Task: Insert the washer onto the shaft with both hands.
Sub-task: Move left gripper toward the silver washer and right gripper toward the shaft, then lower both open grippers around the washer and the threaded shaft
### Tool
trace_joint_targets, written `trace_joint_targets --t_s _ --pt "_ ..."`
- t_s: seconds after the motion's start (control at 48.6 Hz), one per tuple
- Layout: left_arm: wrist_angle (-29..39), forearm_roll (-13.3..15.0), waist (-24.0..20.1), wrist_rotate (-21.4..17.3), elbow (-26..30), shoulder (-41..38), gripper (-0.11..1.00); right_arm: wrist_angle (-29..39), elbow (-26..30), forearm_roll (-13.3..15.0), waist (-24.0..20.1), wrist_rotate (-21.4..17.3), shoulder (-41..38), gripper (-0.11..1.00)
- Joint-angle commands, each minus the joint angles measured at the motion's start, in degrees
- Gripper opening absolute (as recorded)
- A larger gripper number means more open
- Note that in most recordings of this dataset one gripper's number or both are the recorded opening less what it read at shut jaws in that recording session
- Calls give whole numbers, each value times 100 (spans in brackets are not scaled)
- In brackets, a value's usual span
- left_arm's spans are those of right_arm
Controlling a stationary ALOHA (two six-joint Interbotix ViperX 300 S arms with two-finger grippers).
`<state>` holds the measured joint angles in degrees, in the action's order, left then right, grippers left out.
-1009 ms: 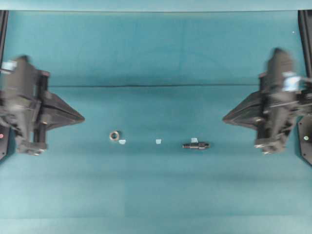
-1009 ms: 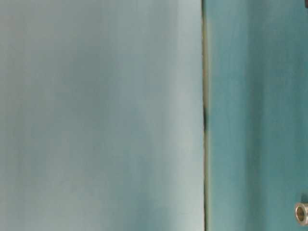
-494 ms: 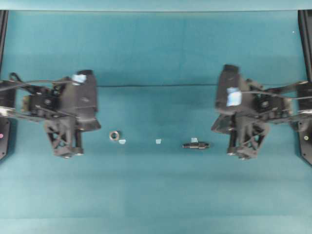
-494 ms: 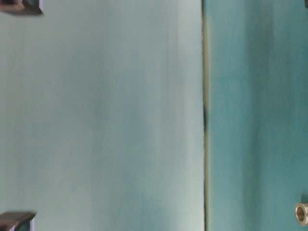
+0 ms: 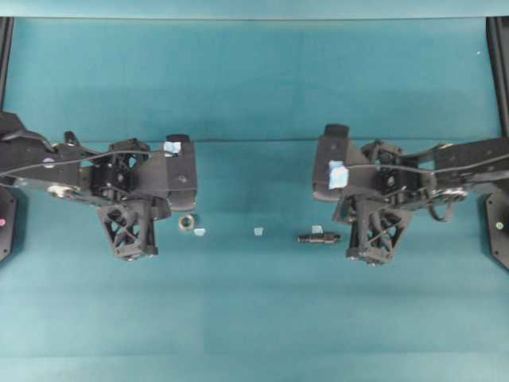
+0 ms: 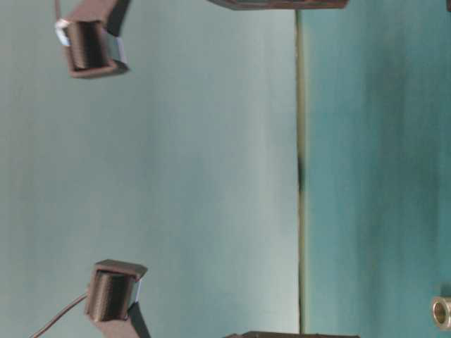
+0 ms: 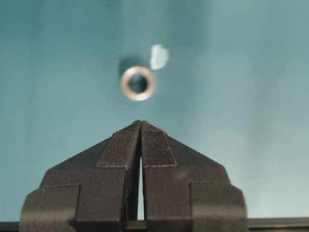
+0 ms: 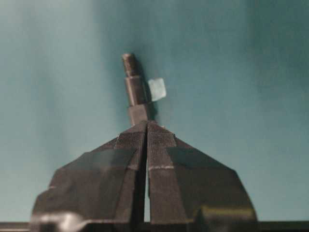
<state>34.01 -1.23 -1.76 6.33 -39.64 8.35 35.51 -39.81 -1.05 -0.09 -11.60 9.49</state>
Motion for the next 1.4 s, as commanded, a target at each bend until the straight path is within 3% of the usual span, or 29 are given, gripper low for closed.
trace_joint_targets --t_s 0.0,0.247,0.473,0.576,0.72,0.782,0.865,0.967,1.05,1.379 --pt "-167 -35 -26 -35 105 0 2 -26 114 18 -26 53 -44 -10" --pt "-677 -44 -26 -123 -18 -18 2 -422 114 18 -44 53 -88 -9" --pt "-650 -44 -18 -650 0 -123 2 -466 97 18 -79 62 -272 -1" --pt "-615 -35 -18 -809 26 -167 2 -466 88 35 -105 114 -334 13" --pt "-615 -44 -18 -914 26 -272 4 -448 53 114 -158 483 -387 50" --pt "-606 -44 -26 -932 18 -334 14 -448 53 193 -167 686 -404 68" --pt "-606 -44 -26 -940 -9 -396 35 -439 79 255 -167 896 -422 89" --pt "-510 -44 -26 -940 -9 -510 69 -422 97 281 -176 993 -466 88" --pt "-527 -44 -26 -967 -9 -536 90 -448 97 281 -176 993 -501 88" --pt "-668 -35 -18 -1230 9 -712 86 -492 97 281 -167 976 -650 88"
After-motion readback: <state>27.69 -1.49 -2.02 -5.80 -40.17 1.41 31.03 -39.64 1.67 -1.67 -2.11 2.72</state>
